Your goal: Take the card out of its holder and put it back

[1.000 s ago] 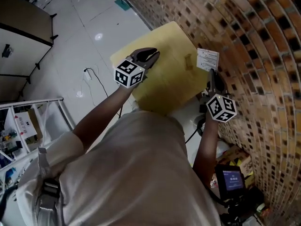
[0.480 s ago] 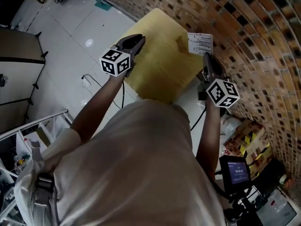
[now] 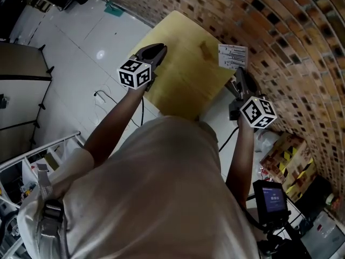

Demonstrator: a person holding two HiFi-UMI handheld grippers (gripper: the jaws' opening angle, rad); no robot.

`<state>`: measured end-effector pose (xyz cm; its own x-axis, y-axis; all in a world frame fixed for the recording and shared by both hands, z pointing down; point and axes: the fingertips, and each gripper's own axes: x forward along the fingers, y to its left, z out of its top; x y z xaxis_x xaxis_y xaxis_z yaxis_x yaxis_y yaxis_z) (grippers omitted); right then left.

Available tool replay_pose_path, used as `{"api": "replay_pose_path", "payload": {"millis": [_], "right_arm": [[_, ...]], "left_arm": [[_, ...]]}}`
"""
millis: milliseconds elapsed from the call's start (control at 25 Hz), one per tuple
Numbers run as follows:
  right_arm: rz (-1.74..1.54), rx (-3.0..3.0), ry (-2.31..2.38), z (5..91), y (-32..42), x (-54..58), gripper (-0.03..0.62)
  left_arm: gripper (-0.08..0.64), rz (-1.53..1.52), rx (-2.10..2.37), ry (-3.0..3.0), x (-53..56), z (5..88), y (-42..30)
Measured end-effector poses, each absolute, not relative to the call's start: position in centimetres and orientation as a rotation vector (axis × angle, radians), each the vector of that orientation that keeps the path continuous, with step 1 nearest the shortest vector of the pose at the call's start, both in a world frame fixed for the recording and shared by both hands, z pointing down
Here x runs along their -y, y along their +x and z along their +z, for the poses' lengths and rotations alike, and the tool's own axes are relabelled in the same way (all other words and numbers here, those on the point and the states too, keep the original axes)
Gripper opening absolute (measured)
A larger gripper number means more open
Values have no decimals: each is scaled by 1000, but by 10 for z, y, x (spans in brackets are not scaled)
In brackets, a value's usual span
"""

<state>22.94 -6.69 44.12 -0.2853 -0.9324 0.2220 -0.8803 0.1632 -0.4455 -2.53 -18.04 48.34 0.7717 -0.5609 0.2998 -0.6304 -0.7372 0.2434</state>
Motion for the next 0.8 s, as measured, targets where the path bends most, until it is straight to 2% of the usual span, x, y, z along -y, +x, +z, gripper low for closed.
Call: {"api": "replay_pose_path", "payload": {"millis": [800], "right_arm": [[-927,-2287,-1854,496,237,40,15]], "left_arm": [[73,384,928,2600,155,514,-44]]}}
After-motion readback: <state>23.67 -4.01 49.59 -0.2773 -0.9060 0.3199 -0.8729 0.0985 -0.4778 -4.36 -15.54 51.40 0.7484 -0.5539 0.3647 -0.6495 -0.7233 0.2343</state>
